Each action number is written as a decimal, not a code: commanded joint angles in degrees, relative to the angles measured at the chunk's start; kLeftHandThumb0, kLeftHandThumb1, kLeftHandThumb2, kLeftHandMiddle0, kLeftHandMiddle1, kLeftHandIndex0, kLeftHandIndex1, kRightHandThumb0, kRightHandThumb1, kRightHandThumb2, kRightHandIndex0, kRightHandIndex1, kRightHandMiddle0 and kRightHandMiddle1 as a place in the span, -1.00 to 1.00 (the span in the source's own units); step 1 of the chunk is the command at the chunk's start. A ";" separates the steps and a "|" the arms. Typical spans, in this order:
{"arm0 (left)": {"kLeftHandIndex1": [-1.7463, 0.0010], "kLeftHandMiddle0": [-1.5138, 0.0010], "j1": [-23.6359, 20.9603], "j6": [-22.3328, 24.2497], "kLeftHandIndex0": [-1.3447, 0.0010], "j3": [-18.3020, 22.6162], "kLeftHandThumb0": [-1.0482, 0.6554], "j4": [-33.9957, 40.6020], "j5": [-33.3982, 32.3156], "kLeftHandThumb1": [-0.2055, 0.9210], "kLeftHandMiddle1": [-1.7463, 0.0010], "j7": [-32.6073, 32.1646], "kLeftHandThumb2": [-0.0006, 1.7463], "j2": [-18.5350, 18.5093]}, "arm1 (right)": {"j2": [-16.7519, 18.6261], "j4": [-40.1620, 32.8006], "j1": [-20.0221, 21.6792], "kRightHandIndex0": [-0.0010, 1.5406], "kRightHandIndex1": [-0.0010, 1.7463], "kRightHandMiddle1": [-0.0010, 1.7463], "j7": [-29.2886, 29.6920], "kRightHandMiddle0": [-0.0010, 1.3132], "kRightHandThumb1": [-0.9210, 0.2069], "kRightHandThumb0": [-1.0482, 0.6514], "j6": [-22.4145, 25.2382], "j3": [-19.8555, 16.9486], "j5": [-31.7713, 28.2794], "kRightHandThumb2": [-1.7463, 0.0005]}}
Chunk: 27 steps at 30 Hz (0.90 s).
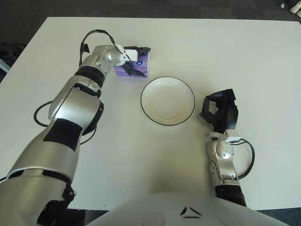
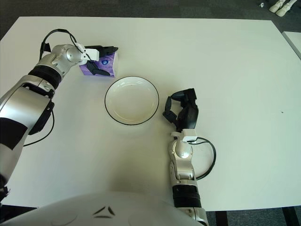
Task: Put the tissue paper into the plate.
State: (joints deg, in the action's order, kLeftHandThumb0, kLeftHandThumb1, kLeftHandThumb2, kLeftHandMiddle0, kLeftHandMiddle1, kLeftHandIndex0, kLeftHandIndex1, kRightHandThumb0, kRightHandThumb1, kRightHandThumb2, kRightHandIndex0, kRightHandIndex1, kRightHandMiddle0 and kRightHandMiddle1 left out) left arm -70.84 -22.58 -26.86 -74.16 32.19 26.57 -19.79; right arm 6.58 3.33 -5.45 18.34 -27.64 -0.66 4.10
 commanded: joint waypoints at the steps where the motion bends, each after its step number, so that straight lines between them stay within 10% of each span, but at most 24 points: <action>1: 1.00 1.00 5.48 0.92 1.00 -1.38 -0.79 -2.09 1.18 0.36 1.00 1.62 -0.21 2.01 | 1.76 2.70 -3.64 -0.08 0.76 1.00 0.46 -0.33 -0.33 -0.25 2.24 -0.30 0.14 -0.19; 27: 0.99 0.96 15.93 2.85 0.99 -15.49 -0.85 -4.08 15.57 0.14 0.98 -31.48 -0.13 4.15 | 1.38 0.84 -5.50 -0.13 0.84 1.00 -0.13 -0.34 -0.34 -0.25 2.40 -0.61 -0.35 -0.18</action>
State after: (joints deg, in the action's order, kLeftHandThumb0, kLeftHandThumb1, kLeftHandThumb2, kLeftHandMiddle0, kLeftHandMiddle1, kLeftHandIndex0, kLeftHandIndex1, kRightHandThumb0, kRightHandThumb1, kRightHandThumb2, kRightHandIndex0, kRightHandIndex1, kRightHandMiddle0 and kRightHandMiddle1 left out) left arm -64.73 -21.74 -37.40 -74.05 42.40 -3.08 -17.67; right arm 6.48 1.96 -6.15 17.74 -27.51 -0.60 3.75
